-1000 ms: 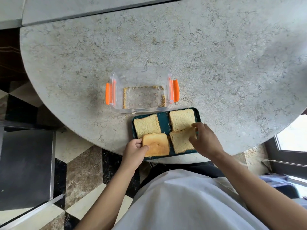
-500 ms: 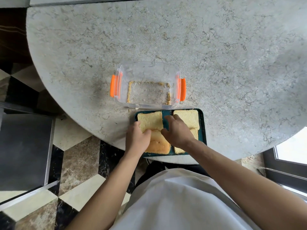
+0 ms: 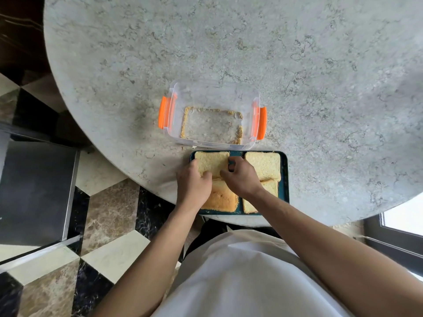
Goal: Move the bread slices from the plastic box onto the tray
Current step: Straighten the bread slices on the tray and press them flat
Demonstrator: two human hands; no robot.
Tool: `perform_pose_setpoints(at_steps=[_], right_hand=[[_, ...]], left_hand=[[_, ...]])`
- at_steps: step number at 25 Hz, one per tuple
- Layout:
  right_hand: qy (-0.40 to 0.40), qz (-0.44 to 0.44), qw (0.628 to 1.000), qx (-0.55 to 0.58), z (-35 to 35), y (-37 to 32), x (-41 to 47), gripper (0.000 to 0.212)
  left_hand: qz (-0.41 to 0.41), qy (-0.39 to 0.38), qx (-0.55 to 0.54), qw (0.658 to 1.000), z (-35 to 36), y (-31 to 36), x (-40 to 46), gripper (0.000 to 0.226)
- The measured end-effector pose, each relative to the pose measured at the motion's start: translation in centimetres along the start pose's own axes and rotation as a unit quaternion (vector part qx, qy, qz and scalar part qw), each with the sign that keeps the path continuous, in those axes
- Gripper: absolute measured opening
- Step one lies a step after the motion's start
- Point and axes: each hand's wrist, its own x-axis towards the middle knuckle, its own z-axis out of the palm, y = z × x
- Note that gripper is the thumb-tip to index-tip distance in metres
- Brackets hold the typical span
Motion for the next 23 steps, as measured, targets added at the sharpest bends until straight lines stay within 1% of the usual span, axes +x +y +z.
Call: perform_pose_setpoints(at_steps=[4,8,10,12,14,17,19,23], right_hand=[[0.002,0.003,1.0,0.014,0.3,-0.2,0.1,0.054],[-0.014,-0.019,1.0,0.003,0.3,-0.1,0.0,0.058],[-0.02,-0.037,0.998,-0.041,0.0,0.2,-0.4,0.06],[-0.024,-0.046,0.993,-0.107,-0.3,0.7,-0.8,0.055],[-0.035,-0.059,0.984,-0.167,-0.5,1.1,-1.3,0.048],[-0.084,-0.09,0.968,-0.218,-0.6,1.1,-2.0,0.042],[-0.103,-0.098,0.962,-0.233,-0.6,0.9,-2.4,0.042],[-0.09,-0.123,0.965,-0.213,-0.5,0.8,-2.8,0.041]], left_hand=[[-0.008,-0.007,-0.001,1.0,-0.1,0.0,0.3,0.063],[-0.002,0.003,-0.002,1.0,-0.2,-0.2,0.1,0.063],[0.006,0.028,0.018,0.999,-0.2,-0.4,-0.3,0.056],[0.011,0.042,0.028,0.999,-0.1,-0.9,-0.8,0.047],[0.016,0.021,0.027,0.999,0.1,-1.4,-1.3,0.041],[0.033,-0.027,0.041,0.998,0.7,-1.9,-2.0,0.041],[0.041,-0.03,0.049,0.997,1.0,-2.0,-2.1,0.042],[0.05,-0.024,0.072,0.996,0.8,-2.5,-2.3,0.043]])
